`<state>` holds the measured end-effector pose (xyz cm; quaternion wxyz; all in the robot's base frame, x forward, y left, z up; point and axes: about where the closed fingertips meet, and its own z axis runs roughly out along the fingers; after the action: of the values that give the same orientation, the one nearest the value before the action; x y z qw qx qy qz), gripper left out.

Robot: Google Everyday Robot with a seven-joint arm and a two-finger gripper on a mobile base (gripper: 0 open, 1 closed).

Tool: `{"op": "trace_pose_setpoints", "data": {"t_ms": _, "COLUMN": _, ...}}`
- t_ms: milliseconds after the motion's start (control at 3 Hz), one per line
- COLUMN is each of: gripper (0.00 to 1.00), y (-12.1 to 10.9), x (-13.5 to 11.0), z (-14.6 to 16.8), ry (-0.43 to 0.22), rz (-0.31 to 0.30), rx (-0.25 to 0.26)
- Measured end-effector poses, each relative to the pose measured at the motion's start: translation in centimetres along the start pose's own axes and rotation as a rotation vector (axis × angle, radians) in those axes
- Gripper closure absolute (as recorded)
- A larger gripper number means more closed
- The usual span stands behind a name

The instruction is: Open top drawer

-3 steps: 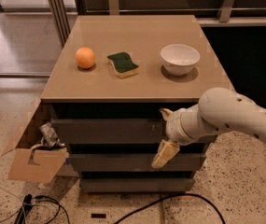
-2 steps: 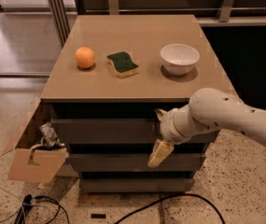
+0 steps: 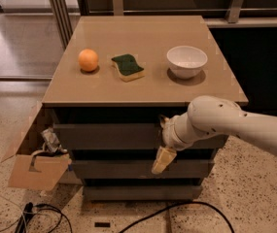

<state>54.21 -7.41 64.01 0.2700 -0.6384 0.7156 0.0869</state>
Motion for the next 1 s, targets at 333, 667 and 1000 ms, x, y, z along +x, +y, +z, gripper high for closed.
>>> {"op": "trace_pose_setpoints", "data": {"t_ms": 333, "gripper": 0.18, "y": -0.01, "x": 0.04, "z": 0.11, "ry": 0.001, "rz": 0.0, "rx": -0.001}}
{"op": "trace_pose_setpoints", "data": {"t_ms": 667, "gripper": 0.41, "y": 0.0, "x": 0.04, "z": 0.11, "ry": 0.001, "rz": -0.001, "rx": -0.001}}
{"op": "trace_pose_setpoints", "data": {"t_ms": 1000, "gripper": 0.64, "y": 0.0, "x": 0.04, "z": 0.11, "ry": 0.001, "rz": -0.001, "rx": -0.001}}
